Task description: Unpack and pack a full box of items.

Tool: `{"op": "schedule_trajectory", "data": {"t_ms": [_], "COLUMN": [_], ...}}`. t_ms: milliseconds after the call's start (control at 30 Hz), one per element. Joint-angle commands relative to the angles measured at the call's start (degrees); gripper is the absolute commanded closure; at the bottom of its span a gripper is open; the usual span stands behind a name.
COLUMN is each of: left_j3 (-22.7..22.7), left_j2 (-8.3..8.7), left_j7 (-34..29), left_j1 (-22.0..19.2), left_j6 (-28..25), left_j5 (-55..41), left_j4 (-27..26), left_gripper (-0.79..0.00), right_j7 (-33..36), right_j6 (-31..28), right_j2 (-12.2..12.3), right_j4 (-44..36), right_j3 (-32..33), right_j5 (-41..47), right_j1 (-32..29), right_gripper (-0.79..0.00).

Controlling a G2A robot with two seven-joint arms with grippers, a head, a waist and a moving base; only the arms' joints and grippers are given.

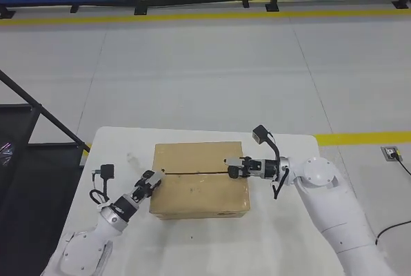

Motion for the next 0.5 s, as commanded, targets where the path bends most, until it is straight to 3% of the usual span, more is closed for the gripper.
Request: {"op": "schedule_trajectory", "data": {"t_ms": [0, 200, 467], "left_j3": [-2.9, -11.3, -11.8], "left_j2": [0.11, 0.54, 0.60], "left_j7": [1.7, 3.4, 3.4], "left_j1": [0.7, 2.7, 2.8], "left_j6": [0.4, 4.6, 4.8], "left_j5": [-2.2, -9.0, -8.8], "left_j4": [0.5, 2.8, 2.7], "left_gripper": [-0.785, -0.785, -0.785], "right_j7": [0.1, 0.0, 0.0], "right_j6": [-0.8, -0.8, -0.8], "right_j2": [-0.1, -0.1, -0.1], "right_j4": [1.1, 2.2, 2.2], "right_j3": [-0.3, -0.6, -0.6], "right_j5": [0.7, 1.4, 1.4], "right_j1": [0.2, 0.4, 0.4], "right_gripper": [-0.785, -0.785, -0.785]}}
